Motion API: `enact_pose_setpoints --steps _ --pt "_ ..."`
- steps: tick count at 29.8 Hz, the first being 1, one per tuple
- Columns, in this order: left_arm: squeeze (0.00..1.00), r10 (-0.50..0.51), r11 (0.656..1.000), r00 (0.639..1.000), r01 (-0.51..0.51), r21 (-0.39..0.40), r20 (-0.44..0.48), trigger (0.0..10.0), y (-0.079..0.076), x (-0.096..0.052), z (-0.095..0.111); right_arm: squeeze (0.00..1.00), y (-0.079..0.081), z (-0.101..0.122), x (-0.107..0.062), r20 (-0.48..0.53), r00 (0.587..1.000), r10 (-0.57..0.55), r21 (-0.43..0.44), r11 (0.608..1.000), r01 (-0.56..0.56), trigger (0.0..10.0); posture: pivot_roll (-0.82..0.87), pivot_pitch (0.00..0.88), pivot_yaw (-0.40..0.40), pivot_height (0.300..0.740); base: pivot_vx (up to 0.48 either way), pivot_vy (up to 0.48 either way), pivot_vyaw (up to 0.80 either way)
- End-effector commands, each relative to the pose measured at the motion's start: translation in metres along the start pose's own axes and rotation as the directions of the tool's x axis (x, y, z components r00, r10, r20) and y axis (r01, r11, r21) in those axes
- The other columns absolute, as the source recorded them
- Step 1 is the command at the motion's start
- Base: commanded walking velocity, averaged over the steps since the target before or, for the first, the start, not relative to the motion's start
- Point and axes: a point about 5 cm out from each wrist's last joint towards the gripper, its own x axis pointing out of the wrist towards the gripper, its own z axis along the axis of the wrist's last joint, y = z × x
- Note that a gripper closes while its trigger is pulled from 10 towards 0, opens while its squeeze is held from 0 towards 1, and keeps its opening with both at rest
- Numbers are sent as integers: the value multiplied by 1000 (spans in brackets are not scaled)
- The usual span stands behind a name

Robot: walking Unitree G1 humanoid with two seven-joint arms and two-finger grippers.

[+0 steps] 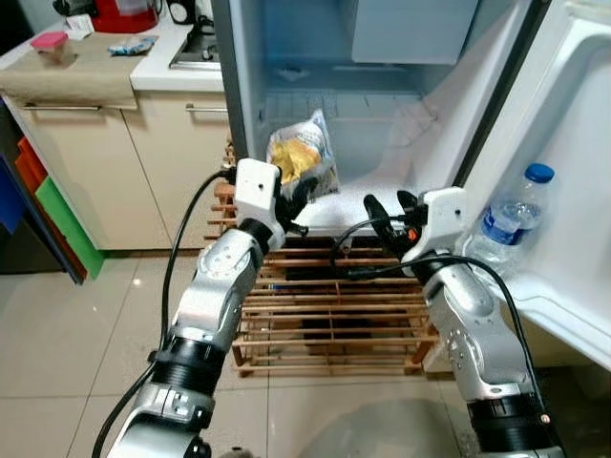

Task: Restocking fridge

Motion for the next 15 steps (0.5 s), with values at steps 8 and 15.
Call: enact_pose_setpoints --steps 8,15 --pt "0 -349 928 934 356 -108 73 10000 -6 -22 26 0 -2 34 6 49 986 160 245 955 -168 10000 -133 0 34 740 34 0 0" --pt "0 -385 922 922 386 -36 32 10000 46 -38 41 0 -45 58 4 7 962 272 221 938 -267 10000 -100 0 8 740 0 0 0"
